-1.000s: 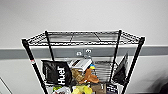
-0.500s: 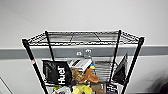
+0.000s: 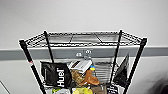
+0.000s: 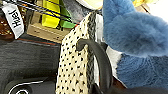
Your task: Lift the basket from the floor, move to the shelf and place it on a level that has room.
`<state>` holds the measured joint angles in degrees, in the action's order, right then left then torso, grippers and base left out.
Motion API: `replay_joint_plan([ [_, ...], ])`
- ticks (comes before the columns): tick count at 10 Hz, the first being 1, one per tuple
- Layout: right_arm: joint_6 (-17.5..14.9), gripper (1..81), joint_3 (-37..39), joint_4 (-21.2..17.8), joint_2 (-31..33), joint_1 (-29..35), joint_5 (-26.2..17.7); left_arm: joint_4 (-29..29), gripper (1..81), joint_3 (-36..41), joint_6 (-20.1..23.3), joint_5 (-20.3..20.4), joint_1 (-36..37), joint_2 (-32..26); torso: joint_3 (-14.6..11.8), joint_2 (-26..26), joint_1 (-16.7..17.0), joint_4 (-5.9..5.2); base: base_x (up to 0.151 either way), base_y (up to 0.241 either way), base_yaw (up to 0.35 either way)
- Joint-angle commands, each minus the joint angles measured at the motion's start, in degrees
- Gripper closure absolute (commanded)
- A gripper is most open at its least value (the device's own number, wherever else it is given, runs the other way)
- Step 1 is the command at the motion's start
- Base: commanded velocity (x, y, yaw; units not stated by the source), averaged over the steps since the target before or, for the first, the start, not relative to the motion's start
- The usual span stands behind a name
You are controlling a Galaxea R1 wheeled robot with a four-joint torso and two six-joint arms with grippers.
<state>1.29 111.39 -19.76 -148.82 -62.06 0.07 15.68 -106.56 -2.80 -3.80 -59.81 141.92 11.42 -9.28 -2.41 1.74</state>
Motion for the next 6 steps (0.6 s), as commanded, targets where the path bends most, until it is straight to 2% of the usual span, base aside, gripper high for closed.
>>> replay_joint_plan([
  [1,0.64,81.1,-4.94,-1.42,1.56,6.29,-1.92,0.14,81.1,3.88,0.08,-2.52,5.71,-2.33,0.0,0.0,0.0,0.0,0.0,0.0,0.0],
  [6,0.64,81.1,-19.29,-1.33,9.22,7.6,-1.22,-0.21,81.1,12.07,0.08,-1.91,5.71,-7.44,0.0,0.0,0.05,0.0,0.0,0.0,0.0],
])
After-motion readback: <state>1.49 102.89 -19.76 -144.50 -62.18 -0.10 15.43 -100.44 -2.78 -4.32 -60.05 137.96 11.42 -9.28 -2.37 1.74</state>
